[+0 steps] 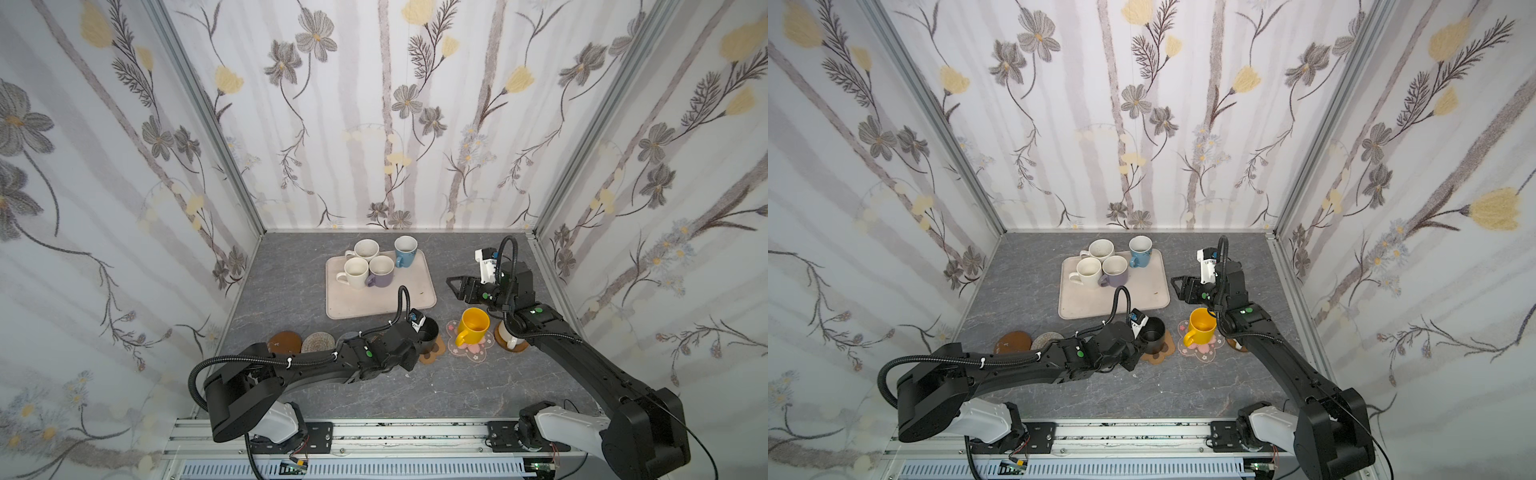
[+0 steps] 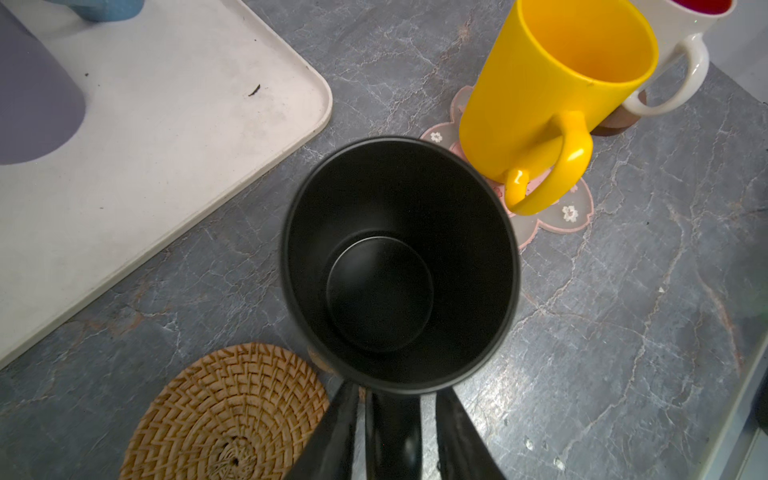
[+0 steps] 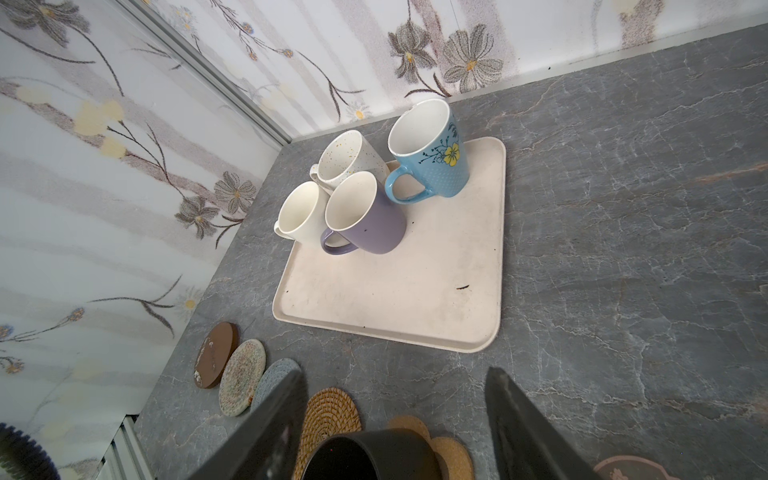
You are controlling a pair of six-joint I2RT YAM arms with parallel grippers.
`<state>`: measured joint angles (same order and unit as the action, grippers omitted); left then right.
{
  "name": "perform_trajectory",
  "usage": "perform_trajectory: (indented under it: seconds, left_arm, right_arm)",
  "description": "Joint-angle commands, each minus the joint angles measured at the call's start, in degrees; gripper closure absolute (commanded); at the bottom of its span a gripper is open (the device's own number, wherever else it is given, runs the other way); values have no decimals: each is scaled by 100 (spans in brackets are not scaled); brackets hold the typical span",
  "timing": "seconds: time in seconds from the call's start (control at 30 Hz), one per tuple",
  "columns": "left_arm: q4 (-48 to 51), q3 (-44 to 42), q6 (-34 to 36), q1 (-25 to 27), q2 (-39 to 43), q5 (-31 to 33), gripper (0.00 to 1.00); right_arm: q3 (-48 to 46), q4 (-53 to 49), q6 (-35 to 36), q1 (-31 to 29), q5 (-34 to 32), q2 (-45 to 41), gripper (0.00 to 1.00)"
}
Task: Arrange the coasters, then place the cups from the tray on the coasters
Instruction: 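Lower the black mug onto the paw-shaped cork coaster and open the left gripper, then raise the left gripper back over the tray toward the white mugs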
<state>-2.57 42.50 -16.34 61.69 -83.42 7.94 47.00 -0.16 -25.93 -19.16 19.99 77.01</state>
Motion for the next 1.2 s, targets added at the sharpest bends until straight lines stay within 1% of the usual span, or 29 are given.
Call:
perform_trajectory:
  seconds: [0.0, 0.33, 0.57, 0.77, 0.83, 0.87, 0.93, 1.03, 1.17]
  left_arm:
    - [-227, -27, -27, 1, 26, 128, 58]
    - [-227, -76, -36, -1, 175, 250, 42]
    - [-218, -134, -23, 1, 418, 421, 27]
    - [-205, -264, -60, -97, 961, 549, 13]
    - [-200, -327, -109, -201, 1108, 559, 11]
    - [-193, -352, -153, -282, 1370, 544, 10]
    - [-159, -405, -247, -483, 1619, 498, 10]
    - [-40, -417, -491, -935, 1889, 377, 10]
    - [54, -383, -782, -1700, 1971, 76, 12]
  right_arm:
    - [-7, 64, 77, 0, -15, -19, 31]
    - [-9, 68, 80, 0, -46, -23, 30]
    - [11, 18, 87, 0, -64, -37, 24]
    - [135, -187, 218, 0, -179, 10, 19]
    - [211, -298, 285, -9, -217, 73, 18]
    - [259, -363, 323, -2, -247, 106, 18]
    - [330, -433, 360, -17, -275, 168, 18]
    - [524, -563, 404, -108, -361, 306, 18]
    - [819, -659, 414, -302, -595, 541, 18]
